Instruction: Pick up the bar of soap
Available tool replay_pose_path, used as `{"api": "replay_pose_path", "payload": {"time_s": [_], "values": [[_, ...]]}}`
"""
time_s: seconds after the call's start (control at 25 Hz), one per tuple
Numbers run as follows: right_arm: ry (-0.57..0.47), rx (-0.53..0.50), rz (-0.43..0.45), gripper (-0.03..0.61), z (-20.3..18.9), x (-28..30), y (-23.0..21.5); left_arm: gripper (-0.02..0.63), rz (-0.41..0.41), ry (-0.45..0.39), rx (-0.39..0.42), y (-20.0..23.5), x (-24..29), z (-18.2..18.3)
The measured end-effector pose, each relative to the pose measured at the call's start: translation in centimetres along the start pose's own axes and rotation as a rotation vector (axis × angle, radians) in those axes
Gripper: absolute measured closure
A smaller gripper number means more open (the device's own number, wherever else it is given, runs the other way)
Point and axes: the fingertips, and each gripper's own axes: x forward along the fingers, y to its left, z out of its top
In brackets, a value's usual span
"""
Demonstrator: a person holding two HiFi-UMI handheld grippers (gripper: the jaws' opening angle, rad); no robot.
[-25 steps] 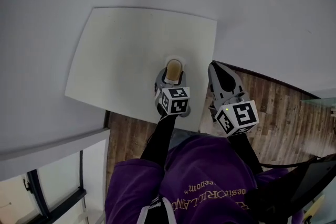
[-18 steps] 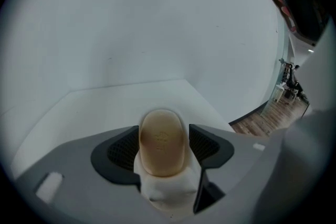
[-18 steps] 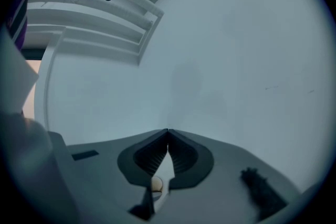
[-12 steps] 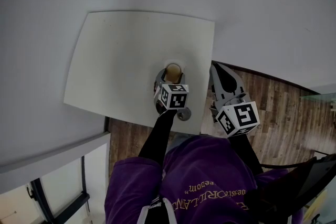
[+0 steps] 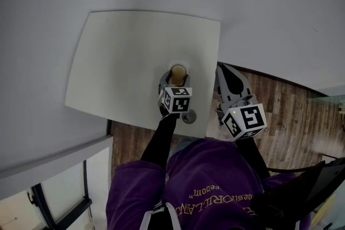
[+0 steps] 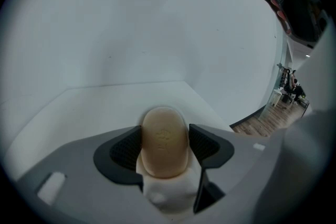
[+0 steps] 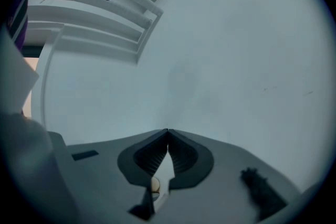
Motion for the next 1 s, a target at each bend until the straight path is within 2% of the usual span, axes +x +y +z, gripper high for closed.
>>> {"api": "replay_pose_path", "payload": {"time_s": [0.12,0.32,0.64,0.88,1.0], "values": [[0.002,0.0,0.0,0.571,-0.1,0.0,0.1,0.319,0.011,-0.016,0.003,0.0,0.1,-0.1],[0.003,-0.006,-0.008,0.571,-0.3,-0.3,0.1,0.333,-0.022,0.016,-0.034,0.1,0.0,0.0],[0.008,-0.012,-0.03,0.571,-0.2,-0.7,-0.5,0.342,-0.036,-0.013,-0.079,0.5,-0.3,0.1],[0.006,-0.015,-0.023,0.571,-0.1,-0.5,-0.4,0.343,-0.013,-0.094,-0.051,0.8,-1.8,2.2],[0.002,-0.018,-0.012,0.571,-0.1,-0.4,-0.1,0.344,0.0,-0.17,-0.077,1.1,-3.4,3.8]]}}
